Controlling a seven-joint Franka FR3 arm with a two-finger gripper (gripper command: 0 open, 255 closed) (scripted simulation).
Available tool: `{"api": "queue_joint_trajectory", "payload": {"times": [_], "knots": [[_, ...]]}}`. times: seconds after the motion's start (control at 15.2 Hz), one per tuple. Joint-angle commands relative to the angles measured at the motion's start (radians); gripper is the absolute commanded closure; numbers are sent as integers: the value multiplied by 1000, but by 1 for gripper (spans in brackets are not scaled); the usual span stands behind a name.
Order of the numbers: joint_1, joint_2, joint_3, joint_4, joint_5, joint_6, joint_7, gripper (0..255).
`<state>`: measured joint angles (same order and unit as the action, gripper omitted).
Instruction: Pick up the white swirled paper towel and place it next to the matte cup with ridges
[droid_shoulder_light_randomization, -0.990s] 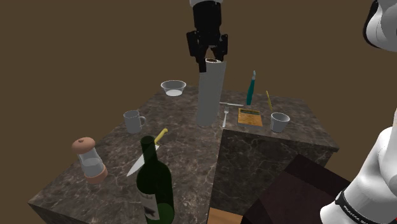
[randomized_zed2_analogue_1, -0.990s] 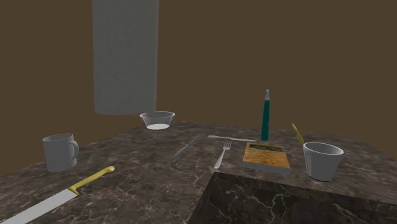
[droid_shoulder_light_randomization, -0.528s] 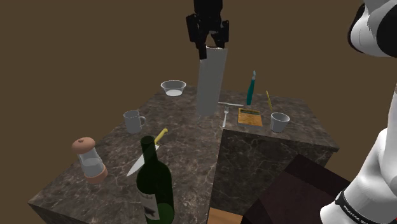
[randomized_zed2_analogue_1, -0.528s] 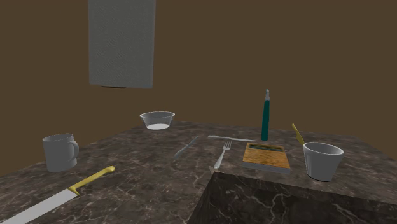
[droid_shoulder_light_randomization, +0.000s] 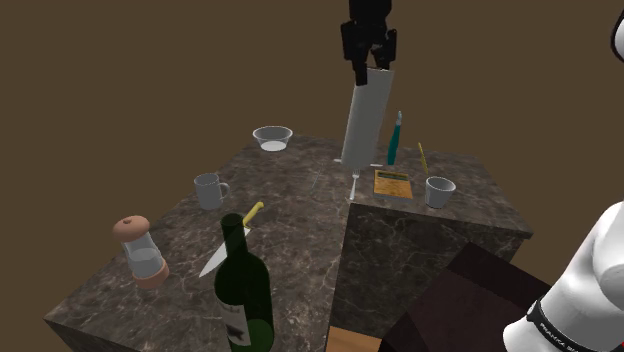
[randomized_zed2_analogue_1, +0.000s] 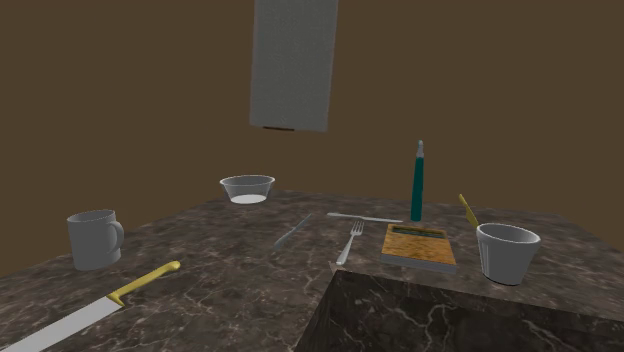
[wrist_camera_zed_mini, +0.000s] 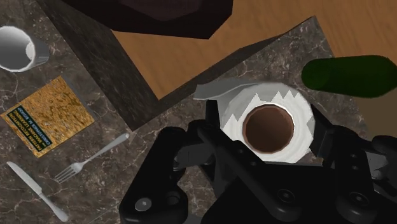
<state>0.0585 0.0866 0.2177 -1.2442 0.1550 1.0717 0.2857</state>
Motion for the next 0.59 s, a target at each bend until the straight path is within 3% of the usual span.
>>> {"api": "queue_joint_trajectory", "payload": {"times": [0.0, 0.53], "knots": [[-29, -35, -23, -45, -6, 2, -58, 255], [-131, -137, -125, -161, -54, -7, -281, 255]]}}
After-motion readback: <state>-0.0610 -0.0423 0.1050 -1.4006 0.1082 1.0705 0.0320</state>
